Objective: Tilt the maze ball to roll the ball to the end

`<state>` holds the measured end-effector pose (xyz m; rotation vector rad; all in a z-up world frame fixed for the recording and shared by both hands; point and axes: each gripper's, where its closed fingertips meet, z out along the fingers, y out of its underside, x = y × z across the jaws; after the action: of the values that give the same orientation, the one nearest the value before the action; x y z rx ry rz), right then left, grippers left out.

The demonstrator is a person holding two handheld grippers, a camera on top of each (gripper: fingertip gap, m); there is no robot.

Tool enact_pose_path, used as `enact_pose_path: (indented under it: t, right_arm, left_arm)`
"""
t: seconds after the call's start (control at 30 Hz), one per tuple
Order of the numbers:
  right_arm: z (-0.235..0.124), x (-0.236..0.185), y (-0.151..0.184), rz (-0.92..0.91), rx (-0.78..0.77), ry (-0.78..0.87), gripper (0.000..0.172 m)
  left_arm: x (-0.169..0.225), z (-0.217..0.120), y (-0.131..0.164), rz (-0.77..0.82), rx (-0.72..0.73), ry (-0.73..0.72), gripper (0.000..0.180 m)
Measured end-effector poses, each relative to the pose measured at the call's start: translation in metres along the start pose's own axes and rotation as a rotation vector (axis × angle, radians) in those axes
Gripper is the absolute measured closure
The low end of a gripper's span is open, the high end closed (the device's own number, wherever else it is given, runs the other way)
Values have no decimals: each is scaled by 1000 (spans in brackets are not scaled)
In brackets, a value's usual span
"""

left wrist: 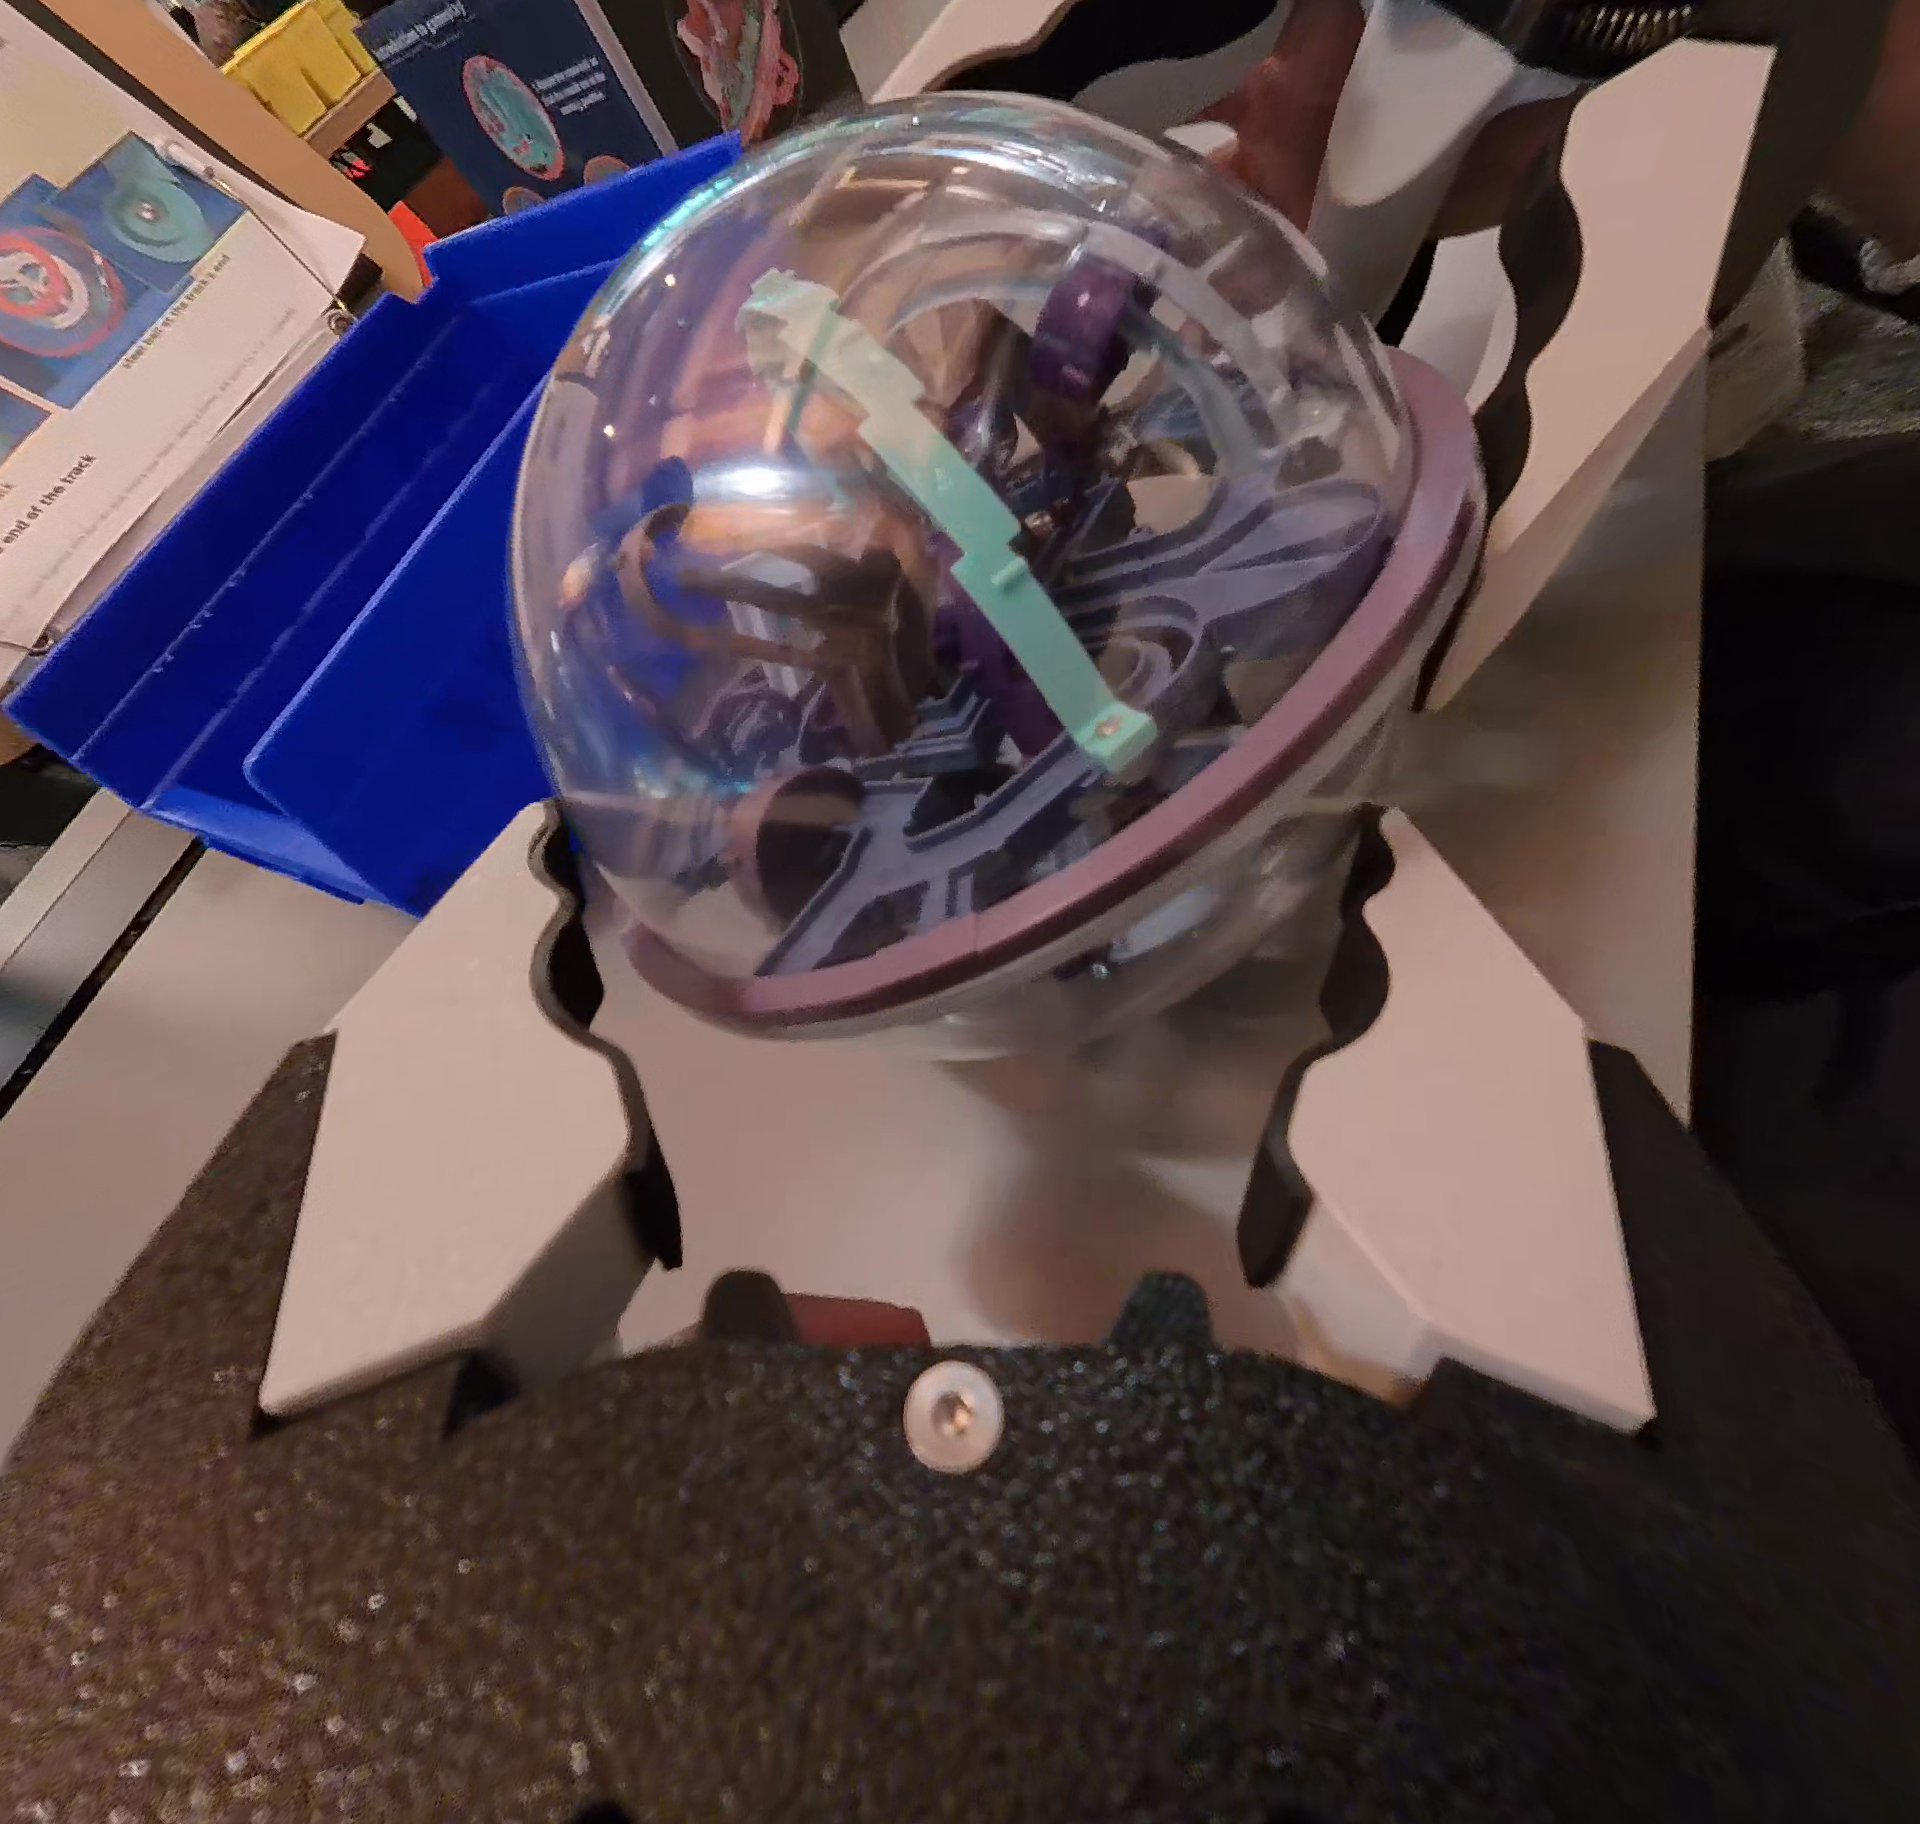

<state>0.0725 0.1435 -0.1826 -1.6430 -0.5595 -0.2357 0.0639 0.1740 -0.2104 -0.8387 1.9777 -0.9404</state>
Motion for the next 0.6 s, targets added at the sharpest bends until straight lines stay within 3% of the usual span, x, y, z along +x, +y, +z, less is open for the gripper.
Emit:
enact_pose_path:
  t: [0.4, 0.5, 0.6]
  right_arm:
    - [-6, -9, -4, 100, 77, -54, 35]
    - [-2, -13, -6, 95, 85, -62, 35]
    - [2, -16, -7, 96, 69, -64, 34]
  left_arm:
    - [7, -24, -18, -190, 192, 176, 55]
    - [6, -24, -30, -207, 277, 172, 48]
    - [8, -16, -31, -208, 262, 158, 35]
